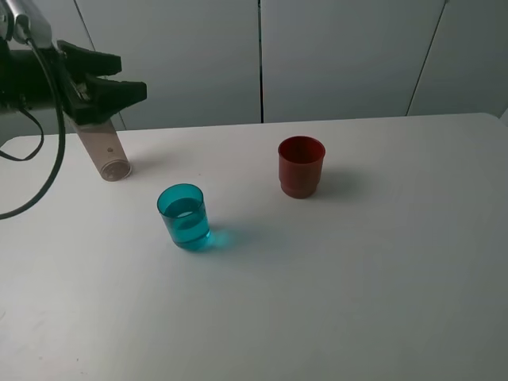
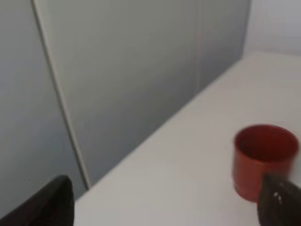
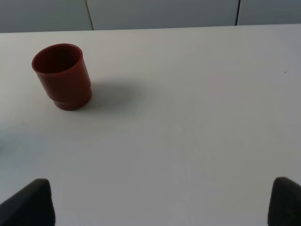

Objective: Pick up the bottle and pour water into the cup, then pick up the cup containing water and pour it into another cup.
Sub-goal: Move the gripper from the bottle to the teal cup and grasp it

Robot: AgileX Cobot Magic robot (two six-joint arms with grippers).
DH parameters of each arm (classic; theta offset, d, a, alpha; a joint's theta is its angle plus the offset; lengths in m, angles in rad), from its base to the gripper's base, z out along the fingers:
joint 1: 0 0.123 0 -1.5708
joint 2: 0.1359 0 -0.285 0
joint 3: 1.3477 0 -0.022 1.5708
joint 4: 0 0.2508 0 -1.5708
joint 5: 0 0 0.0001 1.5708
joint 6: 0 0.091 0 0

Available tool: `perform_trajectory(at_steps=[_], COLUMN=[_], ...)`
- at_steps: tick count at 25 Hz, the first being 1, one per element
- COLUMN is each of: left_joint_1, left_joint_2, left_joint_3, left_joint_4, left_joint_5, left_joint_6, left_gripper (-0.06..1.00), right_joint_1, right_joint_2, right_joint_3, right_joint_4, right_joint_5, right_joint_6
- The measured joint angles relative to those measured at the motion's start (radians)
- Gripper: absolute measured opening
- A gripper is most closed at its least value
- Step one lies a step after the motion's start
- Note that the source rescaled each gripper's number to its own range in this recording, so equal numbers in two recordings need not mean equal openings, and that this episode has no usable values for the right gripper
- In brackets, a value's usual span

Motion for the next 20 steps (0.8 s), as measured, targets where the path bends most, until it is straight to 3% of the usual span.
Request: perform_trajectory(at_steps=[4, 12, 20], left_joint_1=[0.012, 0.036, 0.036], left_joint_2=[0.004, 0.194, 0.337], left_joint_3=[0.062, 0.111, 0.111], left_joint_4=[0.083, 0.195, 0.284], left_joint_5=[-0.037, -0.135, -0.141], left_joint_6=[0.014, 0.232, 0.343], left_gripper=[0.99, 0.99, 0.99], right_joint_1=[0.0, 0.0, 0.0], right_joint_2=[0.0, 0.0, 0.0], right_joint_3=[0.0, 0.0, 0.0], right_joint_4=[0.0, 0.0, 0.0], right_joint_5=[0.0, 0.0, 0.0], right_joint_6=[0.0, 0.0, 0.002])
